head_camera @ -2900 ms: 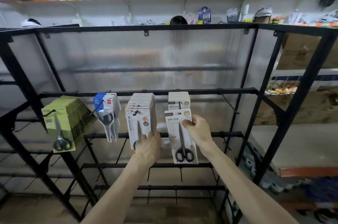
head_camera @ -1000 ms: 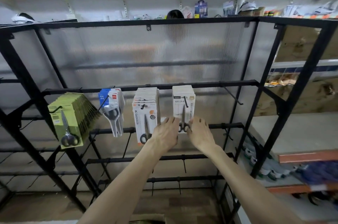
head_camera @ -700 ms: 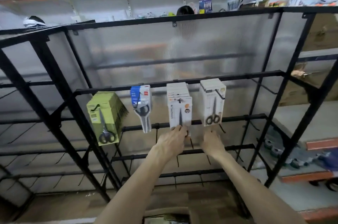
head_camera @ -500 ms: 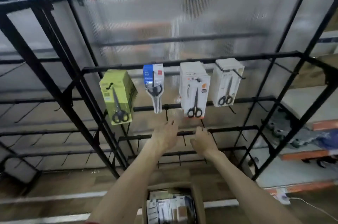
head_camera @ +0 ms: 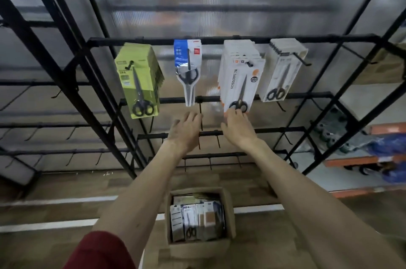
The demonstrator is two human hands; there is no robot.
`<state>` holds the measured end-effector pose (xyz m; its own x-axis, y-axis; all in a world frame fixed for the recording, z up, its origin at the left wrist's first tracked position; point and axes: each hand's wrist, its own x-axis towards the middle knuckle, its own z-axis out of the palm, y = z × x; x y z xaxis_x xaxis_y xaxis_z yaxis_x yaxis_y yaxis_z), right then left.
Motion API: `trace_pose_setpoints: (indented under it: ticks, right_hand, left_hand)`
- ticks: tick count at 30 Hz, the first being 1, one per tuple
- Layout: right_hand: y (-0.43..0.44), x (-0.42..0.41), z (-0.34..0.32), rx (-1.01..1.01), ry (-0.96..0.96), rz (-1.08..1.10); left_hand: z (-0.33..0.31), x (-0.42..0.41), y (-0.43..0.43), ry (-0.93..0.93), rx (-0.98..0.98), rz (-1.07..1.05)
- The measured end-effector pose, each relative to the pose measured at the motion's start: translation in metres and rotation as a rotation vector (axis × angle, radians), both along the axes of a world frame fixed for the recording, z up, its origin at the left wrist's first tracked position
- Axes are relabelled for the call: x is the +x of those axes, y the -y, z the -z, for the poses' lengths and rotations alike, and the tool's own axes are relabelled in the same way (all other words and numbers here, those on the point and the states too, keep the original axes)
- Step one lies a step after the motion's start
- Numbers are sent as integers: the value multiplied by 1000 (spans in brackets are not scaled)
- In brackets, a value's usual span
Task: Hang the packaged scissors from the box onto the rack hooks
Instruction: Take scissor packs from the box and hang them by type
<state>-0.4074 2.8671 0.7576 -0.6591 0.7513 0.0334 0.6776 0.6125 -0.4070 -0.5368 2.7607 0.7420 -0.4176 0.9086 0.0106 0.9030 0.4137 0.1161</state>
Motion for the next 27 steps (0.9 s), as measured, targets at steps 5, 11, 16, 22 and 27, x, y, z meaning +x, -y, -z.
trace_pose_setpoints:
  ticks: [5,11,16,22,27]
  right_hand:
    - [-1,8,39,33,-75,-187]
    - [23,25,145,108,159,-323]
    - [34,29,207,87,165,-320]
    - [39,22,300,27,134,-313]
    - [44,19,426,-39,129,-301]
  left_hand:
    - [37,3,7,-21,-90,1]
    - [130,15,25,62,-281,-62]
    - [195,21,41,120,-280,-64]
    - [290,23,45,161,-272,-49]
    - [419,33,42,201,-285,-51]
